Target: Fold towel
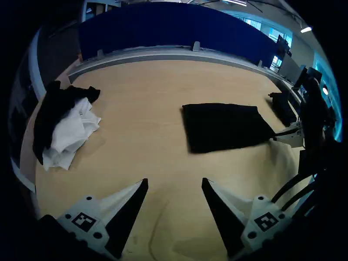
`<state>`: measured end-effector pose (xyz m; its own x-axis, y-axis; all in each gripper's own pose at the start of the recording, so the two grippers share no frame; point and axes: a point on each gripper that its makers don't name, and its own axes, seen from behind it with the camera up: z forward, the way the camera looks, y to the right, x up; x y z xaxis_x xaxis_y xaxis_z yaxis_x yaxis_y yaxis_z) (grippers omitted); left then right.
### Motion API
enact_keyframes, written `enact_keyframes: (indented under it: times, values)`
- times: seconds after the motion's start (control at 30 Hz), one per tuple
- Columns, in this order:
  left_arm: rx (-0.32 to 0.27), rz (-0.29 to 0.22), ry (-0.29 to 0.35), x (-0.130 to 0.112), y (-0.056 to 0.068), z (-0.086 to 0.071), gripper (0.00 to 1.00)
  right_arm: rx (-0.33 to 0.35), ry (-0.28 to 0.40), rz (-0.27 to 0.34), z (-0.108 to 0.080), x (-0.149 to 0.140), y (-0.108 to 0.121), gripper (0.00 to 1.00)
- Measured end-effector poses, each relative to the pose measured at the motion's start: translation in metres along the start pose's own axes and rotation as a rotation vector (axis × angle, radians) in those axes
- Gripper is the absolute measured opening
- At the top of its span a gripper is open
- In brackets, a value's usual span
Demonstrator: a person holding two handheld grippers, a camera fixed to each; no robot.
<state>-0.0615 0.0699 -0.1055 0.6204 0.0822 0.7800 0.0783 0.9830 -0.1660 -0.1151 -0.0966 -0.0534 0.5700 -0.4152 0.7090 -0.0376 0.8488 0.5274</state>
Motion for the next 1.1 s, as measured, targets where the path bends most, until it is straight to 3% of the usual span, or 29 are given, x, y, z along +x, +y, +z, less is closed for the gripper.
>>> enact_keyframes:
  times: [0.47, 0.77, 1.1]
  values:
    - [-0.004, -0.009, 0.008, 0.004, 0.001, -0.004, 0.91, -0.01, 0.033, -0.021, -0.009, 0.02, 0.005, 0.04]
    - [0.002, -0.018, 0.027, 0.011, -0.001, -0.007, 0.92, -0.004, 0.103, -0.086, -0.024, 0.07, 0.001, 0.04]
    - [0.006, -0.029, 0.05, 0.02, -0.001, -0.009, 0.91, 0.029, 0.185, -0.199, -0.032, 0.141, -0.021, 0.04]
